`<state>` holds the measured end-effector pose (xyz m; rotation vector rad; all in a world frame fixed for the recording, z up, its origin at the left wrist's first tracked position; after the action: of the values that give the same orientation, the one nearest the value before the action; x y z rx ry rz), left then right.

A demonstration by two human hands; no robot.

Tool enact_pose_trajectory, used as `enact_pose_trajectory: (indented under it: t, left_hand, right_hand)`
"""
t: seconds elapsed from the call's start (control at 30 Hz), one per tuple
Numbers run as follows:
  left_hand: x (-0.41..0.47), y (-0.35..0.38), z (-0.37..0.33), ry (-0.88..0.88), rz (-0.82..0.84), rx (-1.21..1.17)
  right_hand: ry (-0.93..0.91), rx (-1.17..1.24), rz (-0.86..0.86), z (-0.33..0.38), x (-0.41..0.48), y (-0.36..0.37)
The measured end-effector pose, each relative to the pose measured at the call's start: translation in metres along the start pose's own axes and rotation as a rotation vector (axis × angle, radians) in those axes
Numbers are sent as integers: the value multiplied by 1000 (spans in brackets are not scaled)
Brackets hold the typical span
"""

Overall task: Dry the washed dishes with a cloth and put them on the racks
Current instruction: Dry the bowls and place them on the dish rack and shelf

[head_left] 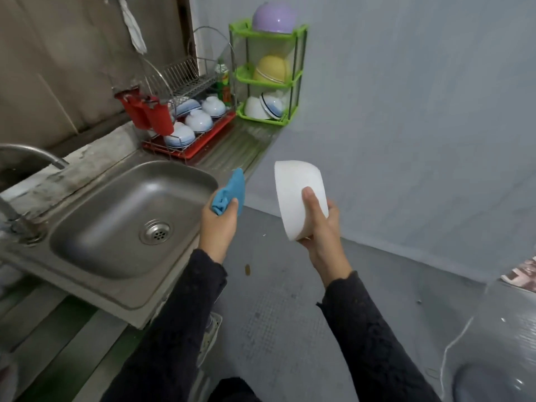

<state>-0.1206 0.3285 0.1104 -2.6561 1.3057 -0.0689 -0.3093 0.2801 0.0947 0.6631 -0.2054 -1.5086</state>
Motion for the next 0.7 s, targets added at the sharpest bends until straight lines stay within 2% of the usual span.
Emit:
enact_pose_trajectory:
  t: [0.33, 0.7]
  left_hand:
    - [122, 70, -12, -12, 35, 52]
    - [304, 124, -46, -17, -42, 100]
  right_hand:
    - [-24, -25, 26, 20, 134, 24]
    - [-49, -106, 59, 49, 324, 108]
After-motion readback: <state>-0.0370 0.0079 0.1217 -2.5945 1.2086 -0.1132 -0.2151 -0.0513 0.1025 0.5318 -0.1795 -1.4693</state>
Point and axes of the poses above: each hand's wrist, its own x-axis towards the middle knuckle, its own y-axis out of the palm, z = x × y, the point moved 4 cm from there along x, towards the middle knuckle, and after that the axes turned 14 degrees about x, right-handed, at the moved point
